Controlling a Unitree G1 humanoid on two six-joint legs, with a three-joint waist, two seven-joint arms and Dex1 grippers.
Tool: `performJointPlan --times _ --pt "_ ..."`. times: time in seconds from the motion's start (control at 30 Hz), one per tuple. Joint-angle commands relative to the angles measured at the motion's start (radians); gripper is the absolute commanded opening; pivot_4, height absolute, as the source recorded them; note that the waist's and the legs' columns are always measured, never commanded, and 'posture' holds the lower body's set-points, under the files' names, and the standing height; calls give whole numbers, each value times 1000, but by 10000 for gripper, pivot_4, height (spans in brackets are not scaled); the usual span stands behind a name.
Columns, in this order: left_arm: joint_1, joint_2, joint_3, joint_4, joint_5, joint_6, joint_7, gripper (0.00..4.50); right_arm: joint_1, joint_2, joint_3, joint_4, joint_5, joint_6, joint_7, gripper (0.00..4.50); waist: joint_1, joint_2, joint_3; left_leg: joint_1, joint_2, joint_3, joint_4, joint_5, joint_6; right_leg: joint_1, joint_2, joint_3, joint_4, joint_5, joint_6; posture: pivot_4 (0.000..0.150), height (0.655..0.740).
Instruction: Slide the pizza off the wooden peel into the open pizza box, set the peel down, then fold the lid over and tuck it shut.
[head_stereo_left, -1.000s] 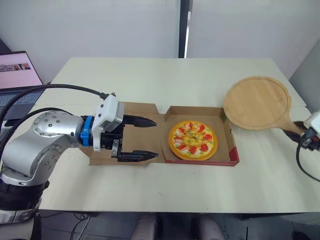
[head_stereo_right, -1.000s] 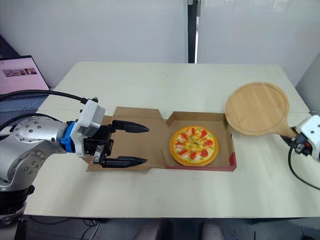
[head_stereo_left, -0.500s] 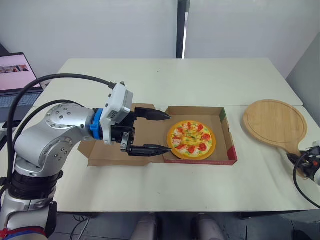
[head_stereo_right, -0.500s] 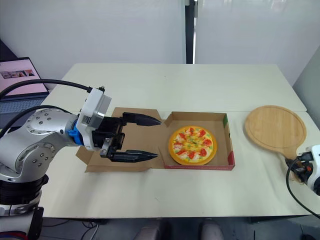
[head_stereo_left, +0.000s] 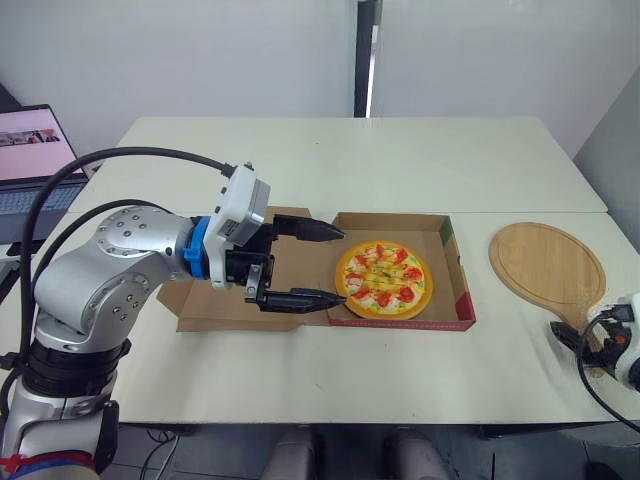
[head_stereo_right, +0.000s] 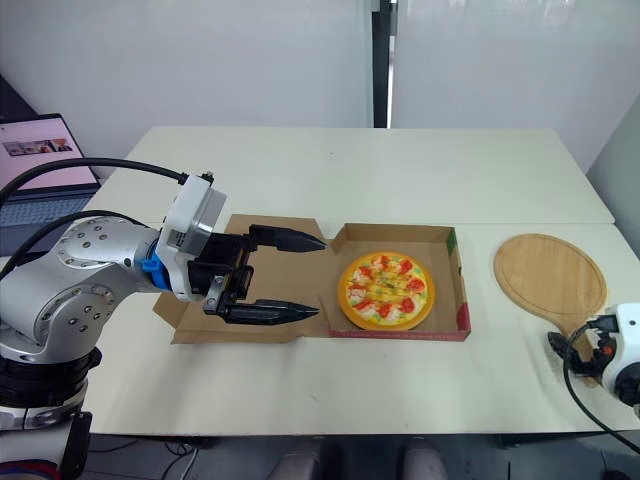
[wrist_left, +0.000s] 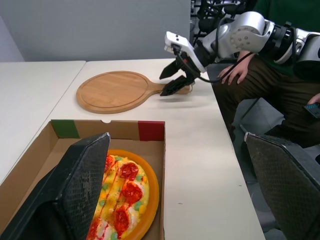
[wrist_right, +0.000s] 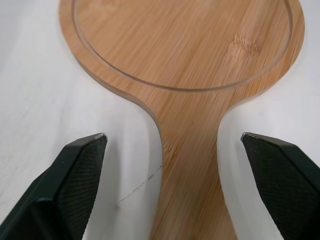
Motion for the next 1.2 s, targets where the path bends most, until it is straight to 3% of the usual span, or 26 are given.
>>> performJointPlan --times 0.03,0.13,0.3,0.5,0.73,0.97,1.2 --pt "26 21 47 -10 -3 3 31 45000 -3 -84 -43 -49 10 -103 84 44378 -3 0 0 0 0 0 0 0 0 0 0 0 0 0 0 1500 7281" --pt "90 37 99 -20 -4 7 77 45000 -68 -162 18 -48 27 -149 149 44378 -9 0 0 2 2 0 0 0 0 1 2 1 0 0 0 1500 7281" --pt "326 45 263 -66 14 -4 182 45000 -313 -273 228 -8 29 -266 271 44378 -27 0 0 3 2 0 -1 0 0 1 2 1 0 0 0 1500 7281" --pt "624 -27 465 -150 -28 38 347 45000 -597 -256 454 65 28 -427 409 44378 -22 -2 1 1 2 -1 -1 0 0 1 -1 0 -2 0 0 1500 7281" --pt "976 -257 693 -251 -345 108 573 45000 -872 -174 676 134 81 -406 598 44378 -3 -4 2 1 2 -1 0 0 0 0 -2 -1 -3 0 -1 1500 7281" --pt "1216 -452 685 -258 -609 61 817 45000 -1019 -98 788 164 116 -324 697 44378 12 -5 2 1 1 -2 0 -1 0 0 -3 -1 -3 0 -1 1500 7281" --pt "1103 -598 537 -197 -662 -48 1097 45000 -1047 -67 826 164 103 -316 728 44378 21 -5 1 0 0 -2 0 -1 0 0 -3 -1 -3 0 -1 1500 7281"
